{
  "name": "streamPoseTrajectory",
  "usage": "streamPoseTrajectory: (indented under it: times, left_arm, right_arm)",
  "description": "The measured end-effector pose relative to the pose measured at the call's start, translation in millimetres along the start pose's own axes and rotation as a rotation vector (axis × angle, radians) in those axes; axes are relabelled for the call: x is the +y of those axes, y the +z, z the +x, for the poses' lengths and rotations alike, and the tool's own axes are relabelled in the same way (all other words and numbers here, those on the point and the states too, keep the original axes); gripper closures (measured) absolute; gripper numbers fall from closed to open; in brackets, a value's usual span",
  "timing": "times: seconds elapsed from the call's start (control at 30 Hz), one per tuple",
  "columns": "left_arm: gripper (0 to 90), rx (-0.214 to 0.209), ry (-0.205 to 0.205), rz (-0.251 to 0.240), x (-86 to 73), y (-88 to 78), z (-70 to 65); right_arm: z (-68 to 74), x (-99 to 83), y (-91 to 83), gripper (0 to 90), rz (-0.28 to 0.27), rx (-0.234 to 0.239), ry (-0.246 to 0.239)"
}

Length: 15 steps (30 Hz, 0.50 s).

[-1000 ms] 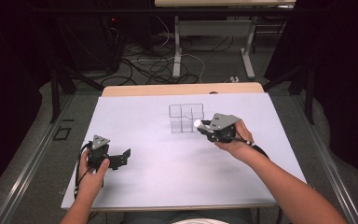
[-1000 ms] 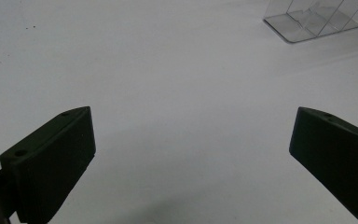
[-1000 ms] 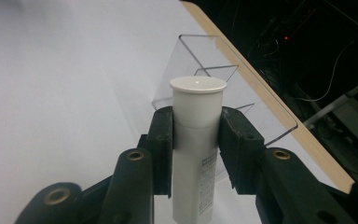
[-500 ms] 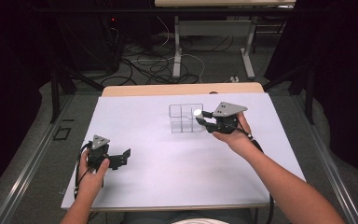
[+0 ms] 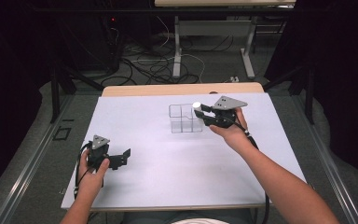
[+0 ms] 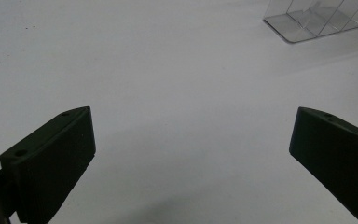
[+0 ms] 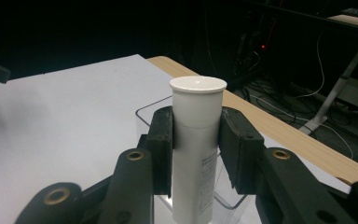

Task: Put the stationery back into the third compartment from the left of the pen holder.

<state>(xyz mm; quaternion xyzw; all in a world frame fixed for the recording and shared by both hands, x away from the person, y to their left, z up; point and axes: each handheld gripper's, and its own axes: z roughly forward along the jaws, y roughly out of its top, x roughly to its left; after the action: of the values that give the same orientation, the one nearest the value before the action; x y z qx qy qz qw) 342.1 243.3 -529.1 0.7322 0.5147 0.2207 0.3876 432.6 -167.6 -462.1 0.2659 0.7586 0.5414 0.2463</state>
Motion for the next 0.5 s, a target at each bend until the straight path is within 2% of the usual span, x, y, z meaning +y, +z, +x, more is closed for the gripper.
streamPoseTrajectory:
  times: [0.27,0.5]
  left_arm:
    - [0.1,0.001,-0.001,-0.004,-0.2,1.2,-0.3]
    - [0.1,-0.002,-0.003,-0.004,-0.2,1.9,1.5]
  right_arm:
    - [-2.9,1.7,8.6,66.4,-0.031,-0.036,0.022]
    - [-4.2,0.7,16.7,66.4,-0.058,-0.074,0.069]
